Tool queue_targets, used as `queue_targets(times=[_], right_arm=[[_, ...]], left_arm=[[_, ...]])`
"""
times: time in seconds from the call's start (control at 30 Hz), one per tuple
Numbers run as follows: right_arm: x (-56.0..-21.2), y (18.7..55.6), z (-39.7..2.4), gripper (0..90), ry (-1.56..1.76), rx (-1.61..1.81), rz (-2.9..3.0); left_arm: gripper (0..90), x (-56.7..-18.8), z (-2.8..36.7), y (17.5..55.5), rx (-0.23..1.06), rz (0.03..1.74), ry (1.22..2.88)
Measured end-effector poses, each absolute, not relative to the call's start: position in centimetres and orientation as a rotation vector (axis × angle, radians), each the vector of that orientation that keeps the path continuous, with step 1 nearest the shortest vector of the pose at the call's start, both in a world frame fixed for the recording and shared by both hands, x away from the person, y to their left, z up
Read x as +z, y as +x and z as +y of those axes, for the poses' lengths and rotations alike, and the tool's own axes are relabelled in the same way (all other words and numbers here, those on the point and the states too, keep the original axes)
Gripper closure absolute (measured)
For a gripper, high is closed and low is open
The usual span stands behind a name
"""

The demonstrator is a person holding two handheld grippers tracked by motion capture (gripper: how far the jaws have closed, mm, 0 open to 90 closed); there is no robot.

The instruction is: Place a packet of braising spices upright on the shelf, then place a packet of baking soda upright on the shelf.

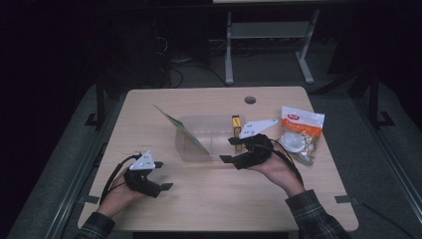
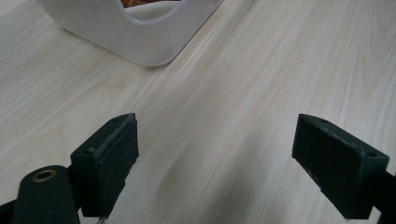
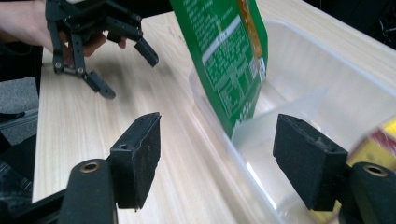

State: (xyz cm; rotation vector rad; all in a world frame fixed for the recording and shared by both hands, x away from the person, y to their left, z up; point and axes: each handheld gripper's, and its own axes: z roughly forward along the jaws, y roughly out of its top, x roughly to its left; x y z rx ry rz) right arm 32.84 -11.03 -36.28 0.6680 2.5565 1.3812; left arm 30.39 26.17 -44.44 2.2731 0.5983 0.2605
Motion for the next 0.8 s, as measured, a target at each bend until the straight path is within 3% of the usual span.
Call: queue_targets(times=[0.3, 0.57, 0.7, 0.8], right_arm=[[-38.1, 31.3, -15.4, 33.0, 0.759, 1.311, 2.557], [-39.9, 33.1, -19.9, 36.7, 0.950, 1.257, 2.489], [-40.7, 34.3, -21.7, 41.0, 1.043, 1.195, 2.458], [-41.1, 35.2, -23.1, 50.8, 1.104, 1.120, 2.413]], left_arm=[[14.2, -44.5, 26.2, 30.3, 0.257, 0.618, 2.251], [14.2, -44.6, 26.2, 30.4, 0.254, 0.615, 2.259], [14.2, -44.7, 26.2, 30.4, 0.257, 0.610, 2.263], [14.2, -44.6, 26.2, 30.4, 0.258, 0.609, 2.265]])
